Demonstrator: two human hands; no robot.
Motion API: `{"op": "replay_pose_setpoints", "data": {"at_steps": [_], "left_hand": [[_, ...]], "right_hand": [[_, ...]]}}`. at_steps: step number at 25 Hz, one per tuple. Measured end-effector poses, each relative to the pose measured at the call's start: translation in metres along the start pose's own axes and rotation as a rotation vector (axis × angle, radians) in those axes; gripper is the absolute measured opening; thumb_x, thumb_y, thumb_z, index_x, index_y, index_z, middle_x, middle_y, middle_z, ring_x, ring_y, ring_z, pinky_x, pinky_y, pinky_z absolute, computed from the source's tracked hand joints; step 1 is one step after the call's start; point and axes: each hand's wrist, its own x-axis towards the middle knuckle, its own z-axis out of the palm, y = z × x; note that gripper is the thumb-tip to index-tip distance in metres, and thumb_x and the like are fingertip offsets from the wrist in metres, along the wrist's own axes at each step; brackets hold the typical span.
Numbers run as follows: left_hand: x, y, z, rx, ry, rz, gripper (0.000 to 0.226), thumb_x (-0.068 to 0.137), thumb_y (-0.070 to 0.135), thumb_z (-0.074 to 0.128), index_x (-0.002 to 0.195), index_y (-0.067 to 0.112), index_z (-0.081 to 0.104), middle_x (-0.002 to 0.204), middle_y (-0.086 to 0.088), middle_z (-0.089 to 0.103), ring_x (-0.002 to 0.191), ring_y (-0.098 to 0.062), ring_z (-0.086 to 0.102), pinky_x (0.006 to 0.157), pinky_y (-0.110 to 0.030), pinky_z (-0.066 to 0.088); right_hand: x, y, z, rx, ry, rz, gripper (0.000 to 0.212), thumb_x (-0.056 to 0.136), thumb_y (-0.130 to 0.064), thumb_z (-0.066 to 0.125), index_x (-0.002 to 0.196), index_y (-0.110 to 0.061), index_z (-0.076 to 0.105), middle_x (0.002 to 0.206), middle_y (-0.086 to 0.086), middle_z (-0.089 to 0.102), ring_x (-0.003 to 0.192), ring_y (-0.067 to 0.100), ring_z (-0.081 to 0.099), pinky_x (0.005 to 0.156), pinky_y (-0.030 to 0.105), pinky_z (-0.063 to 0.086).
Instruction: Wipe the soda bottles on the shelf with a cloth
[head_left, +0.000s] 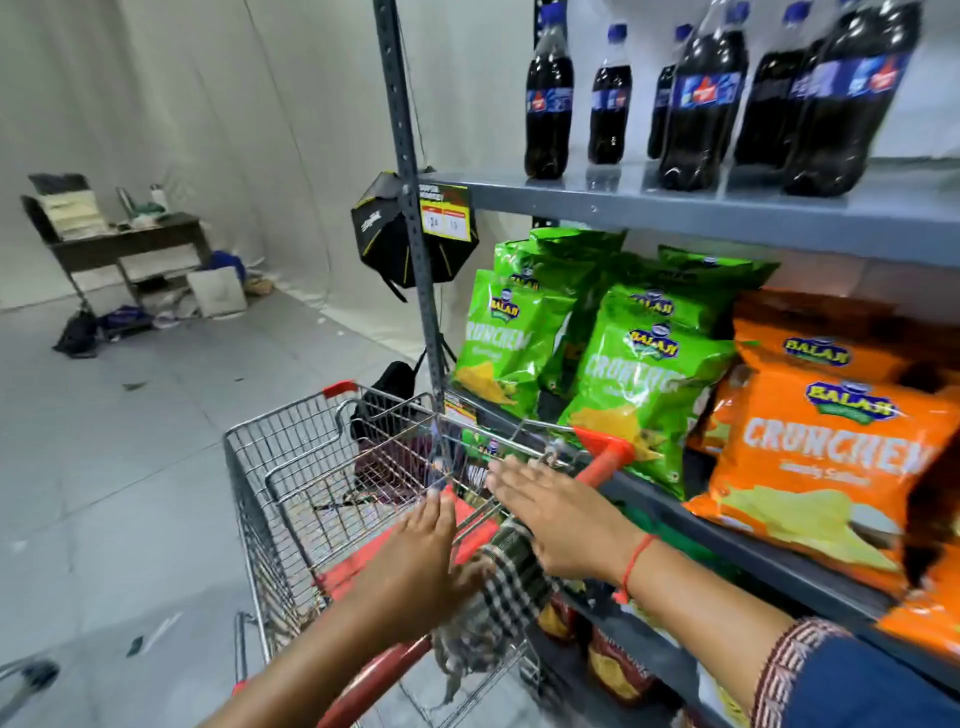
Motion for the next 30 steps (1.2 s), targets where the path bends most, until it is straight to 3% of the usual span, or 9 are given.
{"op": "replay_pose_setpoints", "data": {"at_steps": [4, 6, 7, 9, 11, 15, 21, 25, 30], "left_hand": [[-0.002, 0.006, 0.01, -0.141, -0.174, -0.066, 0.07, 0.087, 0.052, 0.034, 0.142, 0.014, 0.014, 0.155, -0.009, 0.013, 0.139, -0.024, 0.021, 0.111, -0.031, 0.012], [0.004, 0.012, 0.008, -0.262, -0.214, -0.077, 0.05, 0.088, 0.046, 0.038, 0.126, 0.012, 0.041, 0.122, -0.006, 0.057, 0.104, -0.019, 0.057, 0.095, -0.031, 0.044], [0.005, 0.013, 0.008, -0.29, -0.212, -0.069, 0.041, 0.088, 0.043, 0.04, 0.115, 0.013, 0.048, 0.095, 0.002, 0.061, 0.083, -0.012, 0.058, 0.083, -0.029, 0.052], [0.007, 0.013, 0.014, -0.28, -0.179, -0.063, 0.033, 0.087, 0.042, 0.044, 0.105, 0.015, 0.052, 0.073, 0.008, 0.052, 0.065, -0.007, 0.051, 0.068, -0.026, 0.054], [0.008, 0.012, 0.021, -0.276, -0.165, -0.094, 0.03, 0.084, 0.042, 0.05, 0.098, 0.016, 0.054, 0.076, 0.004, 0.057, 0.067, -0.01, 0.054, 0.071, -0.031, 0.056], [0.011, 0.011, 0.022, -0.194, -0.148, -0.095, 0.025, 0.08, 0.035, 0.057, 0.091, 0.013, 0.058, 0.083, -0.001, 0.064, 0.076, -0.016, 0.062, 0.075, -0.037, 0.057], [0.01, 0.015, 0.012, -0.065, -0.068, -0.011, 0.019, 0.086, 0.022, 0.047, 0.081, 0.008, 0.059, 0.081, -0.009, 0.067, 0.076, -0.023, 0.065, 0.065, -0.033, 0.055], [0.014, 0.018, -0.014, 0.001, -0.064, 0.091, 0.018, 0.084, 0.017, 0.046, 0.069, 0.013, 0.053, 0.059, 0.004, 0.048, 0.058, -0.014, 0.049, 0.044, -0.018, 0.034], [0.03, 0.04, -0.076, -0.056, -0.059, 0.248, 0.017, 0.084, 0.021, 0.05, 0.075, 0.009, 0.058, 0.066, 0.003, 0.056, 0.057, -0.007, 0.055, 0.046, -0.013, 0.046]], "right_hand": [[0.002, 0.01, 0.001, 0.209, -0.036, 0.258, 0.069, 0.08, -0.001, 0.039, 0.142, -0.012, 0.012, 0.155, 0.007, 0.007, 0.141, 0.019, 0.003, 0.111, 0.03, -0.003], [0.0, 0.017, 0.004, 0.35, 0.02, 0.445, 0.06, 0.082, -0.007, 0.041, 0.14, -0.014, 0.023, 0.153, 0.007, 0.019, 0.14, 0.02, 0.015, 0.114, 0.035, 0.011], [-0.003, 0.021, 0.005, 0.383, 0.029, 0.502, 0.054, 0.085, -0.013, 0.044, 0.137, -0.015, 0.031, 0.15, 0.007, 0.028, 0.137, 0.022, 0.024, 0.112, 0.037, 0.021], [-0.008, 0.03, 0.008, 0.361, 0.0, 0.524, 0.042, 0.087, -0.025, 0.05, 0.128, -0.016, 0.046, 0.14, 0.008, 0.043, 0.128, 0.025, 0.035, 0.105, 0.04, 0.033], [-0.011, 0.037, 0.006, 0.316, -0.067, 0.512, 0.038, 0.086, -0.033, 0.054, 0.123, -0.023, 0.052, 0.133, 0.005, 0.048, 0.124, 0.025, 0.035, 0.103, 0.042, 0.034], [-0.01, 0.041, -0.002, 0.186, -0.135, 0.334, 0.053, 0.08, -0.016, 0.056, 0.127, -0.037, 0.044, 0.138, -0.004, 0.041, 0.128, 0.023, 0.024, 0.104, 0.047, 0.024], [-0.004, 0.039, -0.016, 0.089, -0.017, 0.223, 0.025, 0.081, -0.019, 0.061, 0.102, -0.029, 0.066, 0.119, -0.012, 0.059, 0.118, 0.02, 0.035, 0.097, 0.037, 0.03], [-0.006, 0.043, -0.032, 0.073, 0.026, 0.169, 0.018, 0.079, -0.02, 0.061, 0.095, -0.024, 0.069, 0.115, -0.015, 0.062, 0.114, 0.018, 0.038, 0.095, 0.032, 0.027], [-0.023, 0.064, -0.096, 0.139, 0.111, 0.228, 0.01, 0.073, -0.02, 0.068, 0.082, -0.019, 0.072, 0.114, -0.008, 0.065, 0.108, 0.02, 0.047, 0.092, 0.034, 0.037]]}}
